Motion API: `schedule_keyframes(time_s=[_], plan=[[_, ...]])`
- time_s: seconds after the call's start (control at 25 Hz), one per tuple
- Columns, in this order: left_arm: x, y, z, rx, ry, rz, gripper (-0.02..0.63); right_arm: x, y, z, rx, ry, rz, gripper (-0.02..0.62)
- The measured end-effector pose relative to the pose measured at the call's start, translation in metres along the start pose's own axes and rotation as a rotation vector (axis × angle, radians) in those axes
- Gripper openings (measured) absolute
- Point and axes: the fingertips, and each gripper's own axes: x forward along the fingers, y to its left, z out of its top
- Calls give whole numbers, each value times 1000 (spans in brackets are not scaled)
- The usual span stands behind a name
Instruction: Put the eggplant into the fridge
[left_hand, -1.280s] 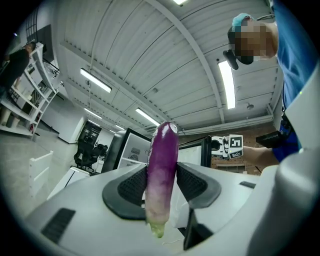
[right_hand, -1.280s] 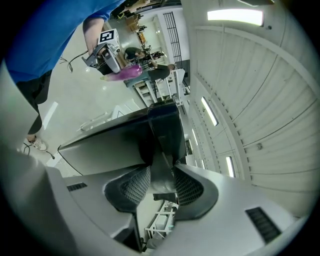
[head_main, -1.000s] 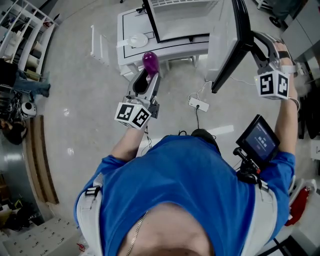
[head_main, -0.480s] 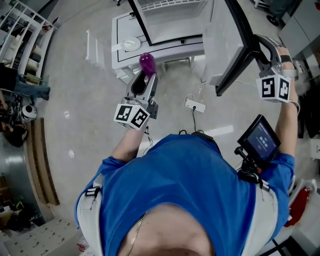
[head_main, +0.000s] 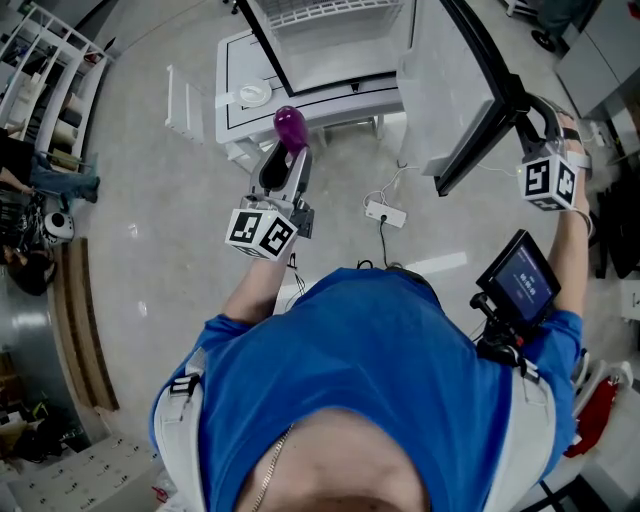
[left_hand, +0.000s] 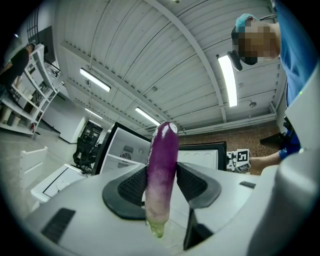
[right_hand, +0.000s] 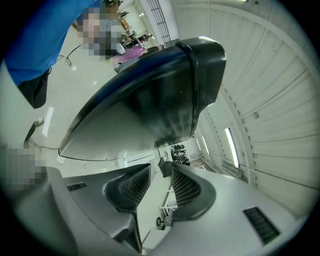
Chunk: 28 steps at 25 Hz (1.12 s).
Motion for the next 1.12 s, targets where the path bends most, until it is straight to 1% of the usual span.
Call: schedule_keyframes(time_s=[0.12,0.24,0.28,0.36,0.48,0.52,0.56,0.6,0.64,0.72,0.92,1.12], plan=[[5,-5,-1,-7,1,0,196,-6,6,-15,106,4,-13,129],[10,-6,-5,-21,2,2,197,-14,20,-26,282,-7,-54,129],[11,-6,-6,-26,2,2,196,-18,27,-27,360,-22,-71,129],[11,-5,-8,-38,1,2,196,-26,42,-27,549,-88,-106,129],[14,-8,-10,-59,-1,0,196,-46,63,-23,897,-191,-140,129],[15,-9,-10,-64,0,-2,196,-53,69,-20,988,-209,-146,129],[15,-10,-10,-67,0,-2,196,-59,75,-17,1055,-224,-152,129],[16,-11,-11,-70,1,-3,196,-64,82,-14,1101,-235,-157,129],[16,-12,-11,-71,2,-3,196,-69,89,-10,1125,-242,-159,129],[15,-14,-12,-72,3,-4,196,-75,103,0,1132,-248,-150,129],[15,-15,-15,-69,11,-4,196,-79,124,21,1115,-256,-110,129],[12,-14,-16,-67,15,-2,196,-78,128,39,1080,-287,-82,129]])
